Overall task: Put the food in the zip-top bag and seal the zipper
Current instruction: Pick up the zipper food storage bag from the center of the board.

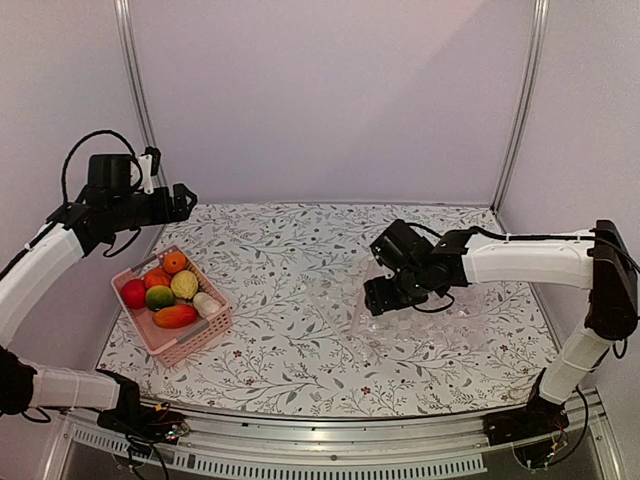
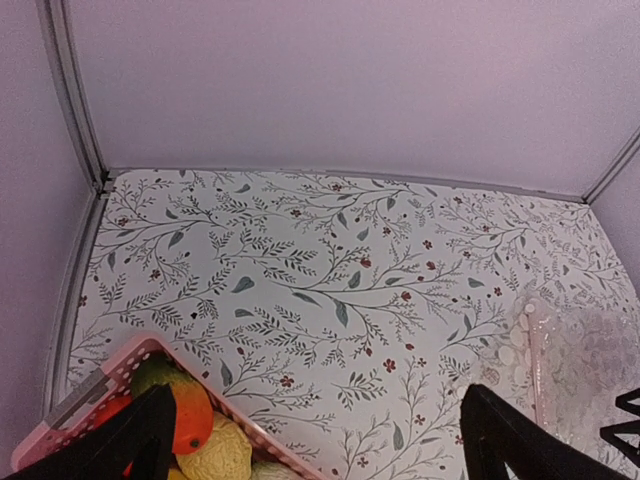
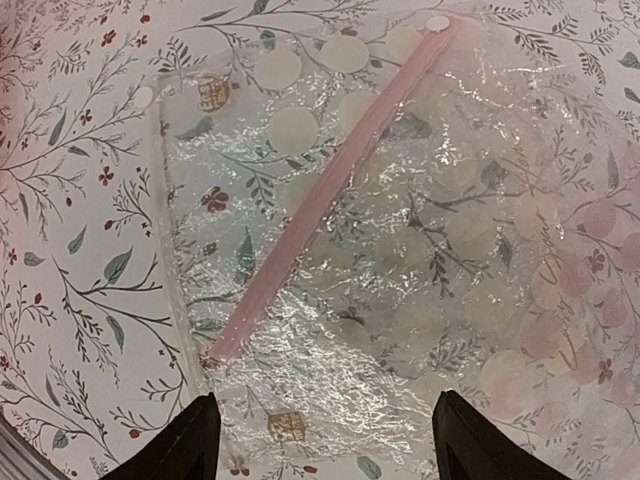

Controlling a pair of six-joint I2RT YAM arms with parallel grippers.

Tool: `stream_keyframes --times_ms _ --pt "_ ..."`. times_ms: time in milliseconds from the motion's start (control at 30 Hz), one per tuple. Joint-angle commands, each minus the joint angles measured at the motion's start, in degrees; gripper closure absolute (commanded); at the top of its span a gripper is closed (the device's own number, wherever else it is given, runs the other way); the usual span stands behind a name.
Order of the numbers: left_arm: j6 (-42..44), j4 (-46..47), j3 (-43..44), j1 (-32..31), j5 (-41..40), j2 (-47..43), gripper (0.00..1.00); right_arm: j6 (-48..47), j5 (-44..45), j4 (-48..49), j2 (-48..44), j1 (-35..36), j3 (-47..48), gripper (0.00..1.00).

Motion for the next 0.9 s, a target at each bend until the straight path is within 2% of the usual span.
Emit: stream_keyframes --times_ms 0,100,267,633,867 --pt "-0.6 -0.1 -0.6 -0.6 -0.6 -0.5 0.01 2.8 0.4 0.7 5.7 3.5 3.5 0.28" --pt "-0.7 -0.2 -0.6 -0.6 -0.5 -0.2 0.01 3.3 0.4 0.7 9.1 4.9 5.3 0.30" --pt "-0.8 -0.3 -0.6 -0.6 -0.3 -0.2 0.01 3.8 -0.2 0.5 14.3 5.4 7.4 0.40" --pt "-1.1 -0.8 -0.4 -0.6 -0.3 1.0 0.01 4.4 -1.0 0.4 20.8 6.1 10.4 0.43" --pt "-1.0 -1.0 -0.3 -0.6 -0.6 1.3 0.00 5.9 3.9 -3.5 22.9 6.4 11.5 0.43"
